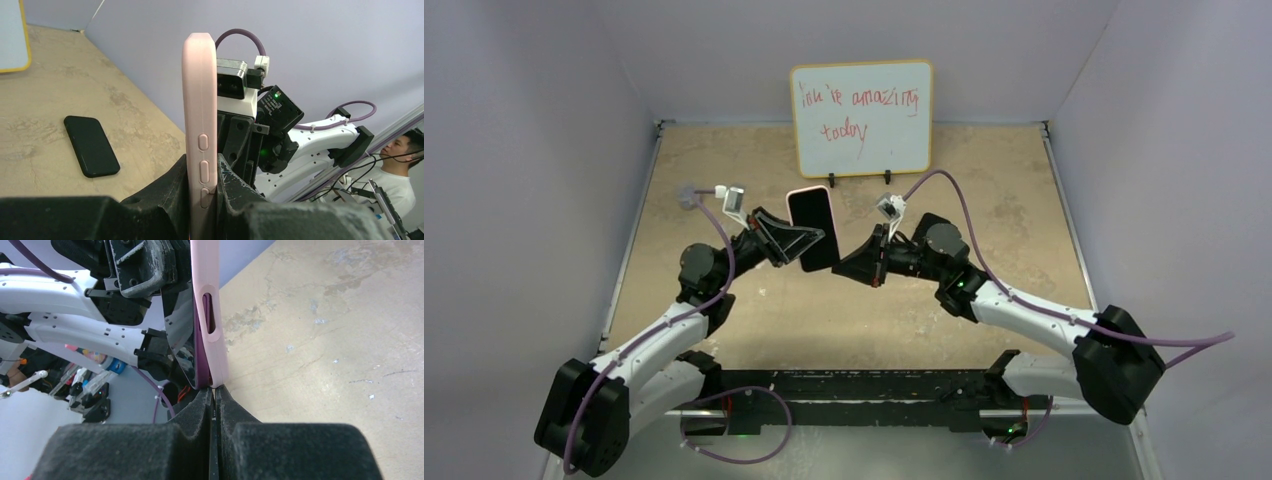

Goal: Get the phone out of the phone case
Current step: Remove the phone case from the phone.

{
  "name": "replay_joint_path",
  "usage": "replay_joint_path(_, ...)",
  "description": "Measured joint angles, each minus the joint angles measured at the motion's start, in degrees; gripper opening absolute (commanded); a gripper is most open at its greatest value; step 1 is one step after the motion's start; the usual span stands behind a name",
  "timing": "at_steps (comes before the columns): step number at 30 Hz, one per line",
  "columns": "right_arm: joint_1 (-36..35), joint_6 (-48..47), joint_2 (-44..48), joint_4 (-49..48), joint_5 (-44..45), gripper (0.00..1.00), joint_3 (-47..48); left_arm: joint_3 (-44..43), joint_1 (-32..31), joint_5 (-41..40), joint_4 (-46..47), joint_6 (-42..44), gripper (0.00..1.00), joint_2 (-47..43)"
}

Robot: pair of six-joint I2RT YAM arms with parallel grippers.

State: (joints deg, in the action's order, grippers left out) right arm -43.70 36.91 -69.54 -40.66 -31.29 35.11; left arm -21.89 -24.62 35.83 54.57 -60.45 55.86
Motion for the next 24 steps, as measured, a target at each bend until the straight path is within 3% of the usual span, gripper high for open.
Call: replay_joint_path(24, 2.97, 3.04, -2.56, -6.40, -1.42, 0.00, -0.35, 1.18, -1.46, -5.03, 3.52, -1.49, 0.00, 0.50)
